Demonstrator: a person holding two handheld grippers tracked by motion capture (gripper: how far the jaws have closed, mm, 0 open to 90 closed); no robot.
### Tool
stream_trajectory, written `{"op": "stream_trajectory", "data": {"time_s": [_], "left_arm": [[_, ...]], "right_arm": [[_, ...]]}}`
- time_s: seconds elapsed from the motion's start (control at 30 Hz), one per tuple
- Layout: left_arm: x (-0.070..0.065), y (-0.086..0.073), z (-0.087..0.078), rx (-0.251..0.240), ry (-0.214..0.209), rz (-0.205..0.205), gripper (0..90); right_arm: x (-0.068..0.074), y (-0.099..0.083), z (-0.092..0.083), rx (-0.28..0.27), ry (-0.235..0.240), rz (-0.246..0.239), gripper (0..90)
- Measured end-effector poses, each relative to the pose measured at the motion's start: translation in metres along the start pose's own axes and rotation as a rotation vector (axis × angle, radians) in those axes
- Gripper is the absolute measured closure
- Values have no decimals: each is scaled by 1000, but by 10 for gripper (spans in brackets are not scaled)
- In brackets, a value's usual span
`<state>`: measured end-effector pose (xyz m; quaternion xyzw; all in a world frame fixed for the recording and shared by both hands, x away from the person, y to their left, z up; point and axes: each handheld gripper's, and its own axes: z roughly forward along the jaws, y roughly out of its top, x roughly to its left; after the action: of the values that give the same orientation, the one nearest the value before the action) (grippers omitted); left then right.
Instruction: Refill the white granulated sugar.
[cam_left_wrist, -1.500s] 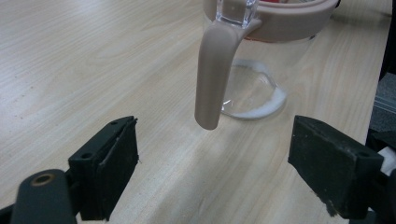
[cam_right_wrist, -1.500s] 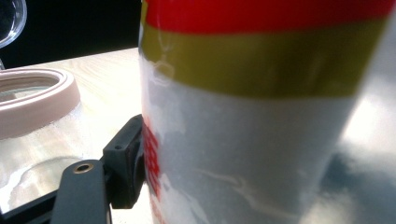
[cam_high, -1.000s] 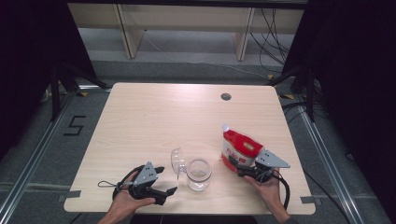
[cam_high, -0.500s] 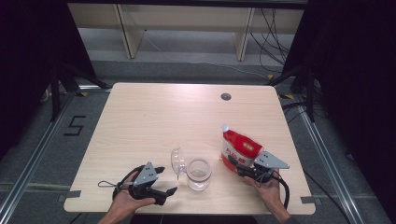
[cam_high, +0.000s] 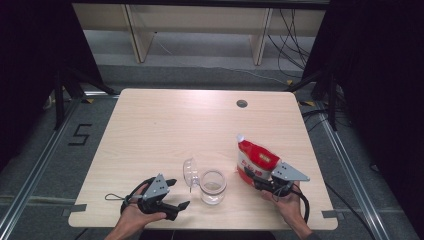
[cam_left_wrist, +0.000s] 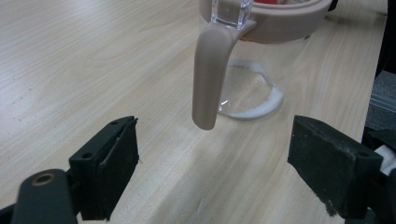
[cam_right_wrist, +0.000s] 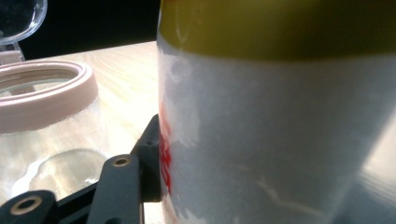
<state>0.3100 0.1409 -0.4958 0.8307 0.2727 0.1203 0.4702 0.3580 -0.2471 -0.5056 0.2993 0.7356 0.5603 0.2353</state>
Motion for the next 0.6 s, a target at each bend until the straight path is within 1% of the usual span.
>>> {"op": "stream_trajectory", "data": {"time_s": [0.03, 0.07, 0.1, 0.13, 0.17, 0.2, 0.23, 0.27, 0.3, 0.33, 0.37, 0.4, 0.47, 0.5, 0.53, 0.57, 0.6], "left_arm": [[2, 1, -1, 4, 2, 34, 156], [1, 0, -1, 5, 2, 5, 156], [0, 0, -1, -2, 9, -3, 156], [0, 0, -1, -2, 9, -3, 156], [2, 0, -1, 0, 11, 32, 156], [2, 0, -1, -5, 9, 26, 157], [2, 0, -1, -5, 9, 26, 157], [0, 0, 0, -7, 7, 8, 157], [2, 0, -1, 6, -1, 27, 157], [1, 0, -1, 0, 2, 8, 157], [1, 0, -1, 0, 2, 8, 157], [-1, -1, 0, -8, 7, -8, 157], [0, -1, -1, -10, 9, -8, 157], [0, -1, -1, -10, 9, -8, 157], [0, -1, -1, -10, 10, -8, 157], [0, -1, -1, -10, 10, -8, 157], [1, -1, -1, -2, 13, -2, 157]], "right_arm": [[1, 0, 1, -11, -2, -12, 480], [0, 1, 1, 7, 5, -38, 481], [2, 2, 1, 2, 1, -62, 482], [2, 2, 1, 2, 1, -62, 482], [5, 3, 1, 1, 16, -70, 483], [5, 3, 0, 5, -7, -85, 484], [5, 3, 0, 5, -7, -85, 484], [6, 4, 0, -5, -3, -114, 485], [9, 5, 0, -6, -12, -135, 486], [8, 5, 0, -10, -13, -167, 486], [8, 5, 0, -10, -13, -167, 486], [12, 6, -1, -1, 6, -162, 487], [14, 7, -2, 6, -2, -187, 488], [14, 7, -2, 6, -2, -187, 488], [17, 8, -3, 11, -17, -218, 490], [17, 8, -3, 11, -17, -218, 490], [18, 9, -4, 30, -25, -248, 490]]}}
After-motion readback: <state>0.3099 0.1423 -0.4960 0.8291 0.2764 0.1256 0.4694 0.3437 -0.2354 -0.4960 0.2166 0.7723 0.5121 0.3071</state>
